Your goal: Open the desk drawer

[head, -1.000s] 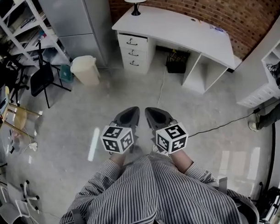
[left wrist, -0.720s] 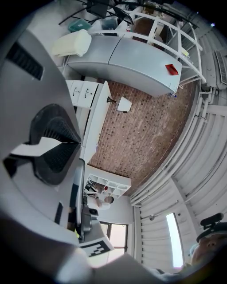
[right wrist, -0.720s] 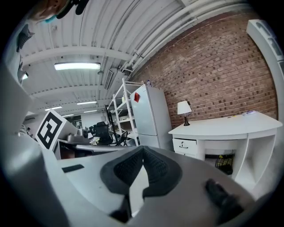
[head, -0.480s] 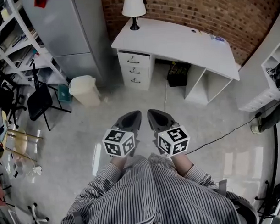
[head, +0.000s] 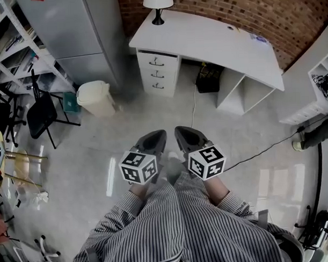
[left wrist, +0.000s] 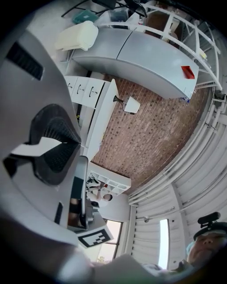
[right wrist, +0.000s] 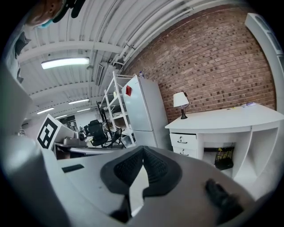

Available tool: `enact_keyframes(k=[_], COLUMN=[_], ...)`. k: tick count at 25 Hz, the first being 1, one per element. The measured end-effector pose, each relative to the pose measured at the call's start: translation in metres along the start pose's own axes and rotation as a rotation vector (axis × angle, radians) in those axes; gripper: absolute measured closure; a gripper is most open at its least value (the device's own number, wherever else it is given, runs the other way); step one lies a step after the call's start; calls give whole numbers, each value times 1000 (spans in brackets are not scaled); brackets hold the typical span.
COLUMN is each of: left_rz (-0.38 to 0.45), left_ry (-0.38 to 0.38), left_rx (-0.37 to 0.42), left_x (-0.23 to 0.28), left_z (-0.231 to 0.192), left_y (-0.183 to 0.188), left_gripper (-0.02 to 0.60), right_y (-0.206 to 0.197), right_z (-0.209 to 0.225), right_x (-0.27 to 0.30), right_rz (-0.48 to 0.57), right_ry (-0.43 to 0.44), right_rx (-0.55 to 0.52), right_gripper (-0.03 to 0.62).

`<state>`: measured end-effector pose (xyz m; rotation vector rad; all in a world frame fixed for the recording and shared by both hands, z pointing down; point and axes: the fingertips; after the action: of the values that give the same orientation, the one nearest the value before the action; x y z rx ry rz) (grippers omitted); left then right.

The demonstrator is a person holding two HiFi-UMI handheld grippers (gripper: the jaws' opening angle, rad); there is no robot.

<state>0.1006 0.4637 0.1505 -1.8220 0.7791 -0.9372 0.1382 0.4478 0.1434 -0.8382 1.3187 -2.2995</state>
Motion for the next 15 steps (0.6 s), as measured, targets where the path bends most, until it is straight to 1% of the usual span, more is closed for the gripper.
enact_keyframes(k=[4,8,12,15], left_rz=[1,-2,29,32], left_ry=[6,2,17,22], left_rx=[2,5,-2,28], left_x=[10,26,50,75], left_z=[-15,-31,-54,-69], left_y=[5,14,30,41], left_gripper=[569,569,569,569], right_y=[3,11,26,42], right_z=[7,13,27,43], right_x=[17,40,69,94], right_rz=[-14,-22,-28,-24], right_ry=[3,39,51,65], right_rx=[-4,3,-19,-35], right_gripper=[577,577,577,577])
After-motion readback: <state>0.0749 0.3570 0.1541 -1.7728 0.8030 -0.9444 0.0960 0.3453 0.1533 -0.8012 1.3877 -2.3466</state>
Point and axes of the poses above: the fingertips, and each gripper's own axes: x forward along the fingers, z to its right, y out of its top, and after that the axes turned 8 degrees about x, right-handed
